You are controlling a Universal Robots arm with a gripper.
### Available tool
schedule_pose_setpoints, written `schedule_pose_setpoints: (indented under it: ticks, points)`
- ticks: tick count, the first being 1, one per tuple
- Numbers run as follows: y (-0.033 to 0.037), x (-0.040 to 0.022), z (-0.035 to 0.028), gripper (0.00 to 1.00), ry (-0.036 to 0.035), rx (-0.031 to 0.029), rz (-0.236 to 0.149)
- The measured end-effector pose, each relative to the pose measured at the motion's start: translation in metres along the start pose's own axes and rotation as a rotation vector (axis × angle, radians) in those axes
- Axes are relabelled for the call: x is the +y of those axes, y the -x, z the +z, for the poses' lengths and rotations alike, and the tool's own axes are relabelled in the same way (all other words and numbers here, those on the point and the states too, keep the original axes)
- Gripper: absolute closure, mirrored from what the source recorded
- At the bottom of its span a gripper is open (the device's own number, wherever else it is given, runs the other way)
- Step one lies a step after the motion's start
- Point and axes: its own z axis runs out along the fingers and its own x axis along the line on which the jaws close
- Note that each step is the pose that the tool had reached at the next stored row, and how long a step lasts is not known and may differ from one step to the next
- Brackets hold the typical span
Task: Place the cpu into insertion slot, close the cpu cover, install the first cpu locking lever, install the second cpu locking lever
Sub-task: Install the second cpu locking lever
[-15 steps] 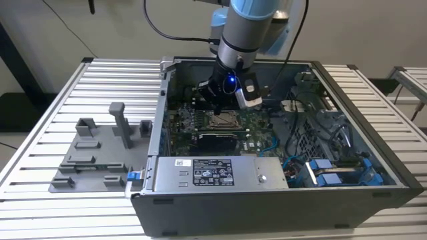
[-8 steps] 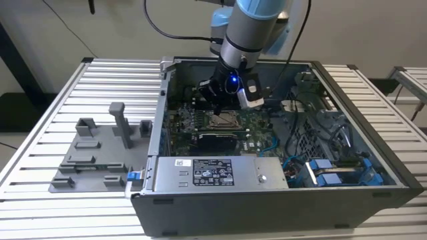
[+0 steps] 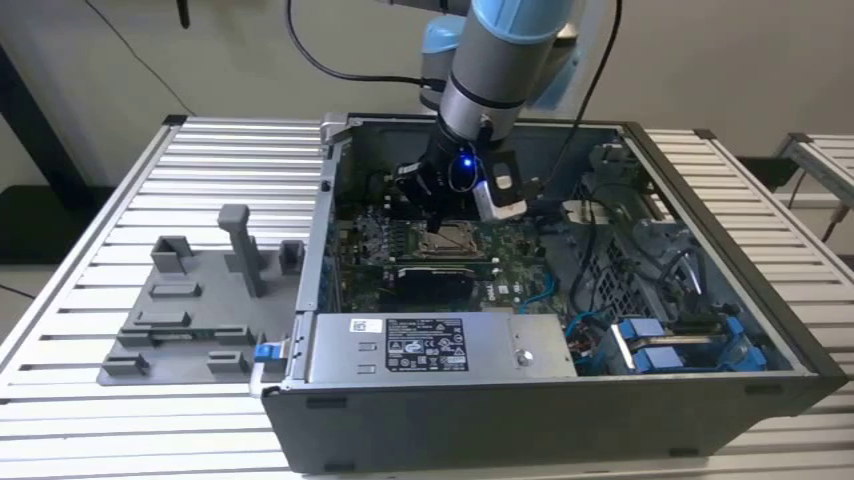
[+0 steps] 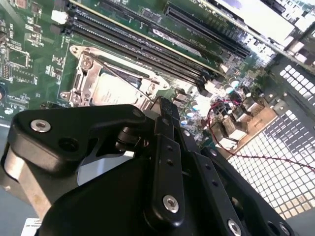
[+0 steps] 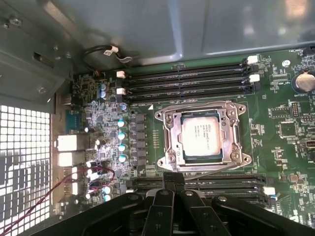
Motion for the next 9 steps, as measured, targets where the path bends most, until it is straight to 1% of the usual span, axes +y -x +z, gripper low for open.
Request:
schedule_pose_setpoints:
  ticks: [3,7,9]
  points:
    - [-0.0025,0.0011,0.0037,0.89,-0.0032,-0.0018,0.003]
    - [-0.0043,0.0025,0.0094,0.89,-0.0063,-0.0071,0.005]
    - [-0.0066,0.0031,0.0128,0.89,-0.0086,-0.0095,0.007]
